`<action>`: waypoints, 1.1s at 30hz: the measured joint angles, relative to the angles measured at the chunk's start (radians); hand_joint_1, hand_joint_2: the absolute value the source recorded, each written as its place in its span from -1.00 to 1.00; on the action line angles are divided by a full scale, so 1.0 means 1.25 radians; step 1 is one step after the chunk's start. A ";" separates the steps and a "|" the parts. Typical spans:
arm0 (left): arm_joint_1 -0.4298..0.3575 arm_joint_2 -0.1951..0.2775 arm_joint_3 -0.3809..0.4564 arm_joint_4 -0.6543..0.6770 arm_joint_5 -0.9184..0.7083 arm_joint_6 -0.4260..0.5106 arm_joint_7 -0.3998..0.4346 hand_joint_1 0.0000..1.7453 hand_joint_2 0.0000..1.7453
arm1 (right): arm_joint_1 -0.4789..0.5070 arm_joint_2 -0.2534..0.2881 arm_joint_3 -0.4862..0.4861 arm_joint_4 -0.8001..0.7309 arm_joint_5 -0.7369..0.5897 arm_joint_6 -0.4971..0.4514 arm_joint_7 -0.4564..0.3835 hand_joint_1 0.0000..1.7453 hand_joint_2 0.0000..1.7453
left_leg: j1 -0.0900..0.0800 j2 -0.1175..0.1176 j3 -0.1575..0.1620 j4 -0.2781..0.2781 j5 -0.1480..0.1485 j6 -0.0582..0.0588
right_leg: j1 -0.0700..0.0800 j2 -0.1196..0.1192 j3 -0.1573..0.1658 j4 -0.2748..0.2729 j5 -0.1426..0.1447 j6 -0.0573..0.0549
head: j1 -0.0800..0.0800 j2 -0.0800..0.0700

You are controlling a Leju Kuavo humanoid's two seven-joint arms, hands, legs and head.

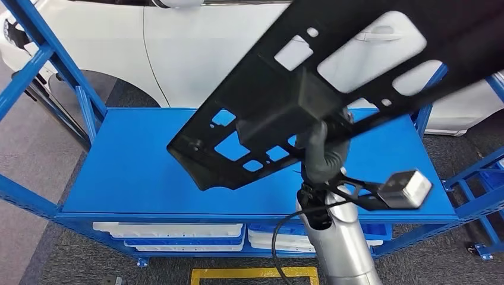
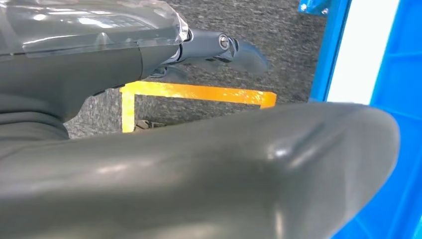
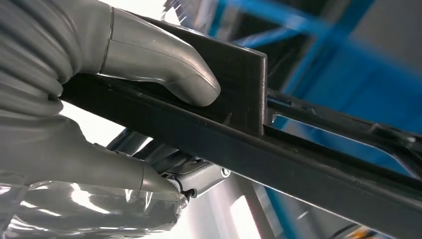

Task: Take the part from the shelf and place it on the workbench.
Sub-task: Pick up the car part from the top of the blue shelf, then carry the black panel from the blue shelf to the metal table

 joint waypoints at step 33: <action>0.020 0.005 0.003 0.000 -0.018 0.040 0.024 -1.00 -1.00 | 0.100 -0.127 0.160 -0.195 0.029 -0.136 -0.020 1.00 1.00 | -0.004 0.000 0.070 -0.020 -0.043 0.015 | -0.006 -0.005 -0.056 -0.005 0.075 0.019 | 0.000 0.000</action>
